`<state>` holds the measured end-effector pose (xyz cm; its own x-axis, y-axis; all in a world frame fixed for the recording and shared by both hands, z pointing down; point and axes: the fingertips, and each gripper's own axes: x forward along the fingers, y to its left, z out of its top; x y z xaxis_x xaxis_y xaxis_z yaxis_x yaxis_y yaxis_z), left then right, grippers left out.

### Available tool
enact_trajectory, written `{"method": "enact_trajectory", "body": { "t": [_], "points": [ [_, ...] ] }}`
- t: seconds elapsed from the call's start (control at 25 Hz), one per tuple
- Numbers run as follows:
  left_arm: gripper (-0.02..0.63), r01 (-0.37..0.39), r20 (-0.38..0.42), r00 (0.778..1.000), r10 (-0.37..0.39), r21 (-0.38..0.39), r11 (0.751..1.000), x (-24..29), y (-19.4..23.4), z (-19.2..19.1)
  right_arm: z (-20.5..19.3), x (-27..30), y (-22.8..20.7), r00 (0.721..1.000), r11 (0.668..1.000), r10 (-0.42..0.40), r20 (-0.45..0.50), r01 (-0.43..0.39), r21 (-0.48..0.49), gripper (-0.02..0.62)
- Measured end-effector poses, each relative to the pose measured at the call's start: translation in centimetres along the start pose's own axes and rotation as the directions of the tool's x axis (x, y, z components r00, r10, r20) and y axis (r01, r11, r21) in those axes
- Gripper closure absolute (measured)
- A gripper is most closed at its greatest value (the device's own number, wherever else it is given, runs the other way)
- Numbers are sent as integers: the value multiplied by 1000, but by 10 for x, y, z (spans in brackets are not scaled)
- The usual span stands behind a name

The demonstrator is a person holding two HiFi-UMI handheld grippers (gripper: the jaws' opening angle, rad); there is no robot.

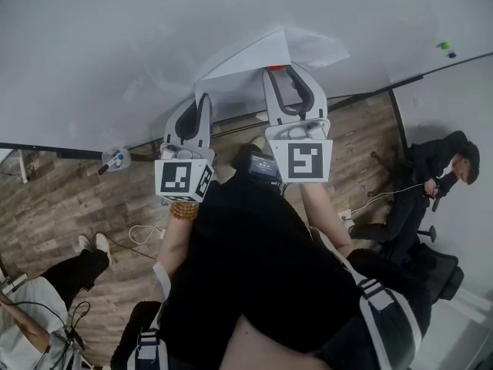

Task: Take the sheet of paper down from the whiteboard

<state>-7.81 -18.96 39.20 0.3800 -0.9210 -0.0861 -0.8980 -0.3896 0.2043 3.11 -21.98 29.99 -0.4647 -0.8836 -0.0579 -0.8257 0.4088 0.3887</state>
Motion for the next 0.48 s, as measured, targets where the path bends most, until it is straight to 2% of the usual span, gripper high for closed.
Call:
{"method": "enact_trajectory", "body": {
  "t": [0.12,0.48],
  "points": [
    [595,-3,2,1000,3,-3,1000,1,1,0,-2,0,1,1000,1000,6,-6,-6,-24,479],
    [595,-10,4,1000,10,0,1000,0,1,-1,-1,0,1,1000,1000,11,-1,-11,-12,479]
  ]
}}
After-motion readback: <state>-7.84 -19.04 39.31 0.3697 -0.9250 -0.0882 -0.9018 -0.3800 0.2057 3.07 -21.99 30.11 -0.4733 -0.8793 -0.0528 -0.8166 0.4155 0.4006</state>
